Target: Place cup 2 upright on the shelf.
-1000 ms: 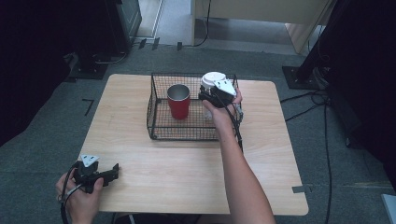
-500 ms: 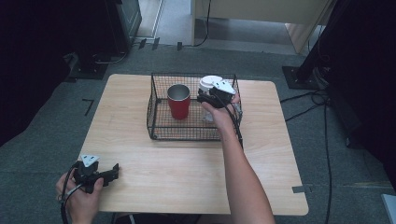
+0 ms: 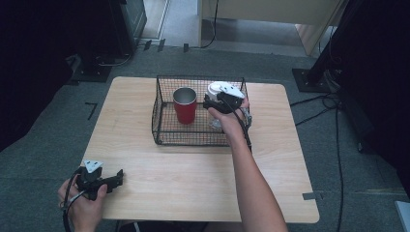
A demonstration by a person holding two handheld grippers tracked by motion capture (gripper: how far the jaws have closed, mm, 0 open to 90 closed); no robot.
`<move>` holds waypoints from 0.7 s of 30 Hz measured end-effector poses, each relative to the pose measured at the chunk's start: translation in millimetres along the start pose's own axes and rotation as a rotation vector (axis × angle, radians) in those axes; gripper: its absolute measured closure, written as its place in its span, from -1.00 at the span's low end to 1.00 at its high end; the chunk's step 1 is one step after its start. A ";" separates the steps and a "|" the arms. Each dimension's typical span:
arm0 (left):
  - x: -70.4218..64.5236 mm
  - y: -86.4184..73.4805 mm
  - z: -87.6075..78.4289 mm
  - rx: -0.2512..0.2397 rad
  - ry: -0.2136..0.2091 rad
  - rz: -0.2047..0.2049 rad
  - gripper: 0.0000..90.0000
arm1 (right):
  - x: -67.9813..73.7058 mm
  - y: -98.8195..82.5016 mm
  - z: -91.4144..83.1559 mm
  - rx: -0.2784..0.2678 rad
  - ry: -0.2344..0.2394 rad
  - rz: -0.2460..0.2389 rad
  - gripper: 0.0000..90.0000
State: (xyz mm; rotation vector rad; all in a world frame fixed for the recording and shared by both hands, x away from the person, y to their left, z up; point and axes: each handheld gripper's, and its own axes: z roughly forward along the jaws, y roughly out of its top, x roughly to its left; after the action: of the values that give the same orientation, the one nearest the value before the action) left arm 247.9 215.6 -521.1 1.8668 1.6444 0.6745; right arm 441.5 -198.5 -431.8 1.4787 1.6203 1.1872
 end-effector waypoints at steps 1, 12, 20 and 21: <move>0.1 0.0 0.0 0.000 0.000 0.000 -1.00 | -0.7 0.6 -0.2 -0.002 0.000 0.011 -0.83; -0.1 0.0 0.0 0.000 0.000 -0.001 -1.00 | 2.5 0.2 -2.0 -0.027 -0.016 0.007 -1.00; -0.3 0.0 0.1 -0.001 0.000 -0.002 -1.00 | 5.8 0.6 -1.4 -0.056 -0.095 0.043 -1.00; -0.2 0.0 0.1 -0.001 0.000 -0.002 -1.00 | 6.3 0.7 -1.6 -0.056 -0.099 0.046 -1.00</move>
State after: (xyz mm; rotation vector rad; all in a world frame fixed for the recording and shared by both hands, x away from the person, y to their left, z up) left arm 248.0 215.4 -521.2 1.8641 1.6457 0.6741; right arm 439.3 -192.7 -429.8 1.5225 1.4828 1.1567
